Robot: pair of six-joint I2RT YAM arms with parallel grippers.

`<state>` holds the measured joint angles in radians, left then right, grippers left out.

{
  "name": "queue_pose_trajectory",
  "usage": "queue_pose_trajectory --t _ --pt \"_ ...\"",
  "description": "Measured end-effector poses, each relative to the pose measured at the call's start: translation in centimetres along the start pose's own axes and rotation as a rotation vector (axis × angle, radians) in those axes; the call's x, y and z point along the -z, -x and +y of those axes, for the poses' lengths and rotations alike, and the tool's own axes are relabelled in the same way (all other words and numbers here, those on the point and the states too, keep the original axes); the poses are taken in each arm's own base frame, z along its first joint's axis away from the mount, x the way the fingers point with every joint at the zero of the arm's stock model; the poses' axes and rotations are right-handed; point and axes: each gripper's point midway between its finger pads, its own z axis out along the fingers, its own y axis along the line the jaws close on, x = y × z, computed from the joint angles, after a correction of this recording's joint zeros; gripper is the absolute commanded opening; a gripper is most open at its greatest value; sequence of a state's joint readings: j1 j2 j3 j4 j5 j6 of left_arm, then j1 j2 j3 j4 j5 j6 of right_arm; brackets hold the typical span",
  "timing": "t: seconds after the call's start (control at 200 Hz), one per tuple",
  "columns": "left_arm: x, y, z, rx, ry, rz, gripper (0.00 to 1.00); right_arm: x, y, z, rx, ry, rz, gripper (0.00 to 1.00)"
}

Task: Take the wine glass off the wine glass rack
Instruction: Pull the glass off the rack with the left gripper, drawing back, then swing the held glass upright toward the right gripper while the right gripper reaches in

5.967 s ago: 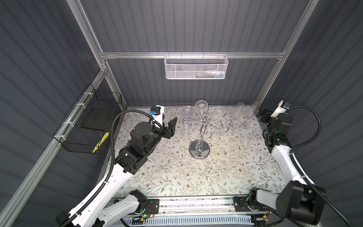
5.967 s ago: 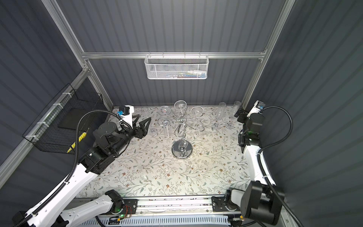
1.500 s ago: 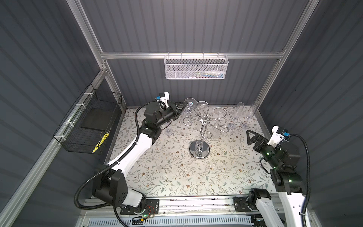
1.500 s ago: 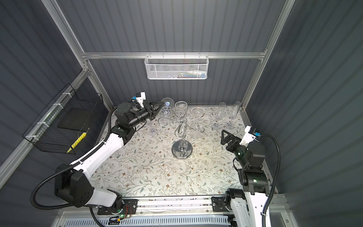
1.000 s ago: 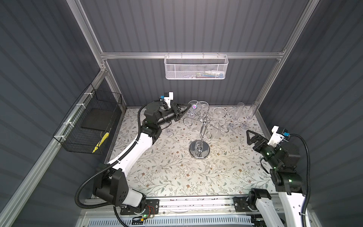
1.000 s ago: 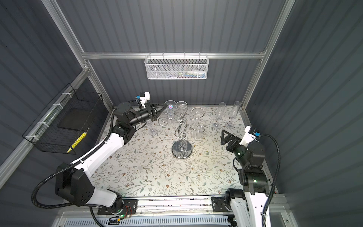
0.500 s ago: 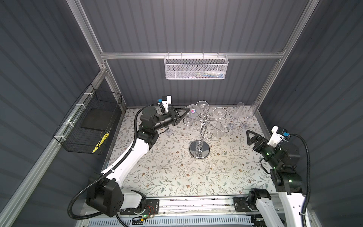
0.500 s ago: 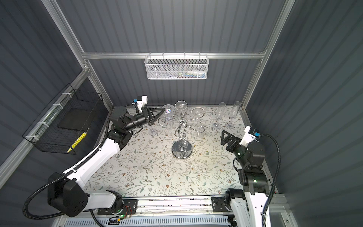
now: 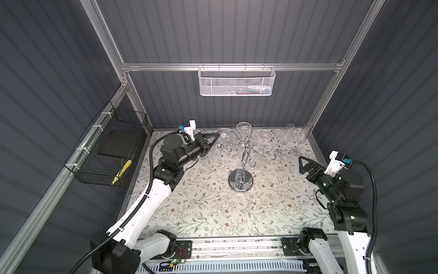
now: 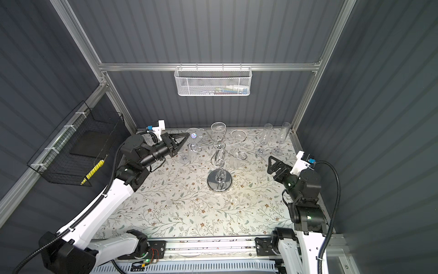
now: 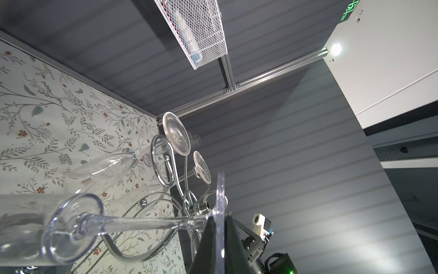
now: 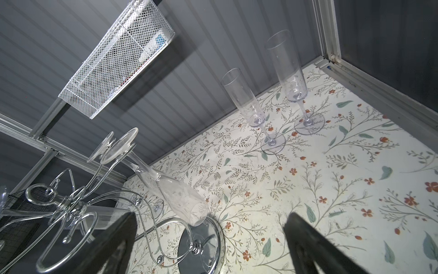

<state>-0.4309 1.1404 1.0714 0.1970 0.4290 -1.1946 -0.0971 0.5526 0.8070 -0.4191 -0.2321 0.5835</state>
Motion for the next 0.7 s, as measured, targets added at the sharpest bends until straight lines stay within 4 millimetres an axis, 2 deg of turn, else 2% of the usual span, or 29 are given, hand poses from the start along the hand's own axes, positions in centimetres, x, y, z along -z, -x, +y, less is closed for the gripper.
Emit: queue_pose_trajectory --t 0.235,0.415,0.535,0.7 --pt "2.7 1.7 0.6 -0.076 0.116 -0.143 0.0 0.0 0.5 -0.4 -0.069 -0.057 0.019 0.99" --pt "4.8 3.1 0.8 -0.174 0.219 -0.238 0.0 -0.2 1.4 0.4 -0.102 -0.057 0.039 0.99" --pt "5.8 4.3 -0.8 -0.299 0.255 -0.272 0.0 -0.2 1.5 1.2 -0.111 -0.021 0.054 0.99" --pt "6.6 4.9 -4.7 -0.543 0.23 -0.253 0.0 -0.1 1.8 3.4 -0.113 0.087 0.067 0.99"
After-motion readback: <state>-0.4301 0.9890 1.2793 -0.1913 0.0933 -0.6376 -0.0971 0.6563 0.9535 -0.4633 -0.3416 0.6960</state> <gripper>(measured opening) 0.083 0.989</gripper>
